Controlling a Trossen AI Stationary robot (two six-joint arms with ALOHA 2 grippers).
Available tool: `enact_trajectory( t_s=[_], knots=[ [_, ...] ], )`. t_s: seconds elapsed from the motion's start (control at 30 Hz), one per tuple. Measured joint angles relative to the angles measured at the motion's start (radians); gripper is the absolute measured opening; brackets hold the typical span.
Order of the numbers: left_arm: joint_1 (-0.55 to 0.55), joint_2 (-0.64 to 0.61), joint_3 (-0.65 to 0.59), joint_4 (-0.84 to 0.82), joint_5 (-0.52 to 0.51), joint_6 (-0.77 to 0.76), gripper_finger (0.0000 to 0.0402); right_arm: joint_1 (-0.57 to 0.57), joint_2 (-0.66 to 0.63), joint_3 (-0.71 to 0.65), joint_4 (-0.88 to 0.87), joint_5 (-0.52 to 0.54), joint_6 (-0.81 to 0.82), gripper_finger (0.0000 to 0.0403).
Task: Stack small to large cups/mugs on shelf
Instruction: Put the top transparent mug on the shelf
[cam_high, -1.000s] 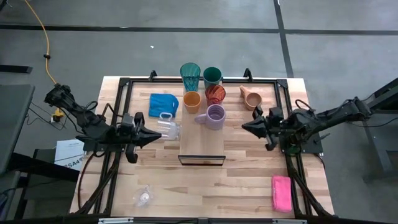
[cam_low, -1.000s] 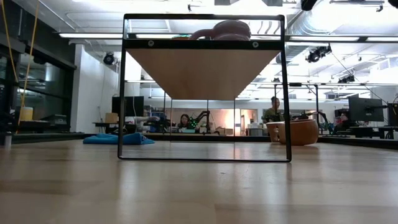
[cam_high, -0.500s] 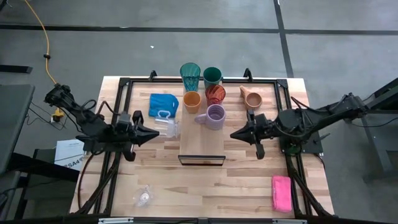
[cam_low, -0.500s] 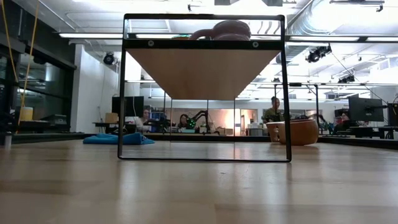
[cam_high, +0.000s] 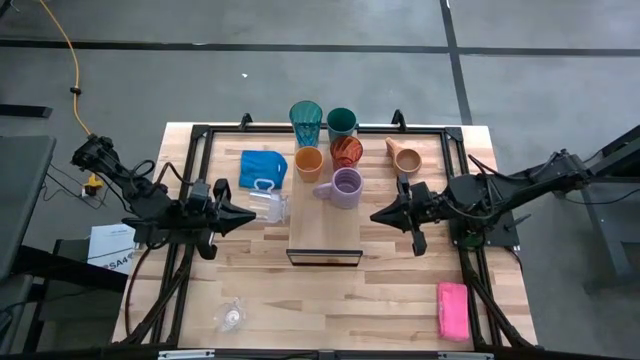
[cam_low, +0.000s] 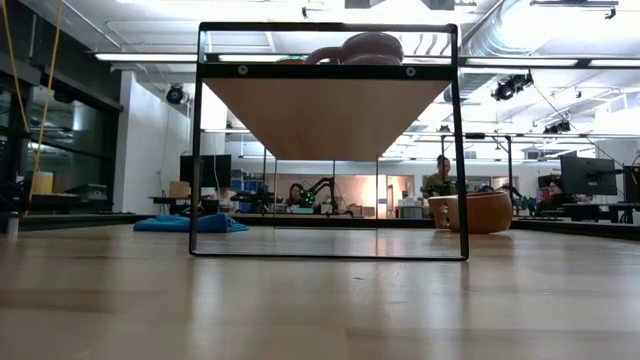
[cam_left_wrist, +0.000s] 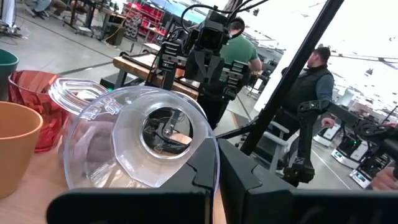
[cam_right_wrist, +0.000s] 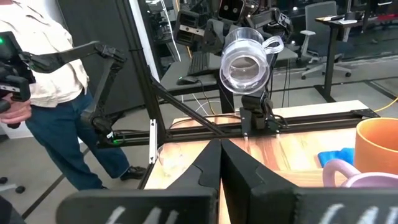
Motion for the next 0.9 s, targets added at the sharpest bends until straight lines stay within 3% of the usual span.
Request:
enact_trajectory(
  t_s=[0.3,0.43,0.6,0.77,0.9],
  knots=[
    [0.000,0.000,0.001,0.002,-0.001,-0.011,0.0000,0.000,0.000,-0.001,0.000,0.000,0.002,0.0000],
    [0.010,0.038,0.070,-0.058,-0.011,-0.028,0.0000,-0.002,0.000,-0.001,0.000,0.000,0.002,0.0000],
    [0.093,0.171,0.289,-0.377,0.053,-0.091,0.0000,-0.003,0.000,-0.002,-0.003,0.000,-0.003,0.0000],
    [0.221,0.381,0.560,-0.834,0.161,-0.198,0.0000,-0.003,0.000,-0.002,-0.003,0.000,-0.004,0.0000],
    [0.318,0.544,0.729,-1.083,0.240,-0.226,0.0000,-0.003,0.000,-0.002,-0.003,0.000,-0.004,0.0000]
  ],
)
